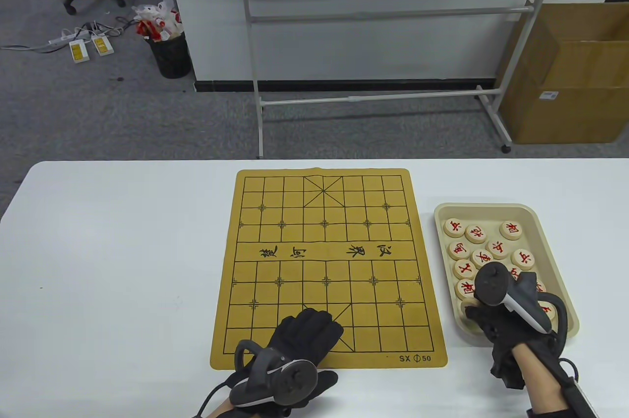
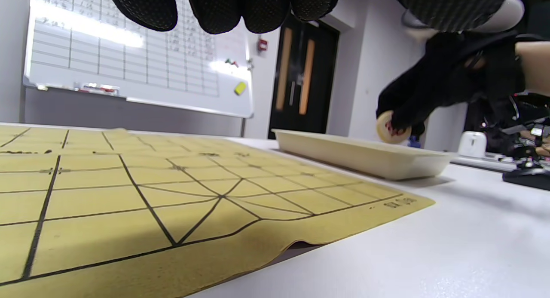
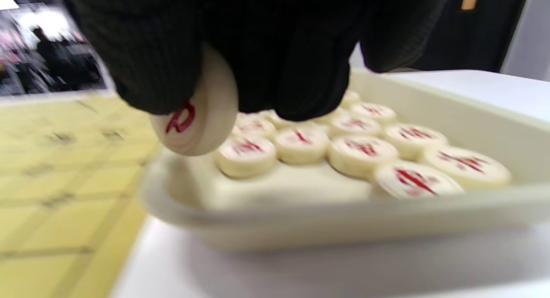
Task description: Set up Chinese chess pieces
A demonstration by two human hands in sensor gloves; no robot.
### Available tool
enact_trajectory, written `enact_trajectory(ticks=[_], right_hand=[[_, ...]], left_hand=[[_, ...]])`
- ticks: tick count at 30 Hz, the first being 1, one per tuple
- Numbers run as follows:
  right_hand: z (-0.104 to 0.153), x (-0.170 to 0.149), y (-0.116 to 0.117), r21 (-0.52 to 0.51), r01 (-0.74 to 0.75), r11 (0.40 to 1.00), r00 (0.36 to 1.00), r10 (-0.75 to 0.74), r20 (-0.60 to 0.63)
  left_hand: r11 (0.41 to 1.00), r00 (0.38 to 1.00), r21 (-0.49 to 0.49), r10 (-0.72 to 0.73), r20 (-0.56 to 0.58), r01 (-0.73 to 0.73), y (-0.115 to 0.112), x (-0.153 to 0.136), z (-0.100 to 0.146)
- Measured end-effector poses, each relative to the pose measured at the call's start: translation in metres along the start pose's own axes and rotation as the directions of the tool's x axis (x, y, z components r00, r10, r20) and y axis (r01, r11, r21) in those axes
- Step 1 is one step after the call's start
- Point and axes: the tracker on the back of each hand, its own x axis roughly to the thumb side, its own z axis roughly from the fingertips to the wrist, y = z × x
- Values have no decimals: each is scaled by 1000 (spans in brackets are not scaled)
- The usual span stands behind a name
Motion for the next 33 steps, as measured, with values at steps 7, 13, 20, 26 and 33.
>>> enact_trajectory(ticks=[7,13,20,26,33], right_hand=[[37,53,-8,35,325,945,873,-314,373],[53,100,14,338,410,847,709,-529,467],[60,126,39,445,491,749,618,-659,428],[65,133,43,445,466,765,625,-641,446],[68,134,45,433,461,774,633,-629,450]], left_hand=[[995,1000,100,-14,26,11,5,14,-3],[976,998,218,-37,53,25,8,27,-1],[966,990,239,-115,76,93,5,39,1],[968,988,224,-136,80,115,4,41,1],[971,979,186,-172,113,149,3,46,-3]])
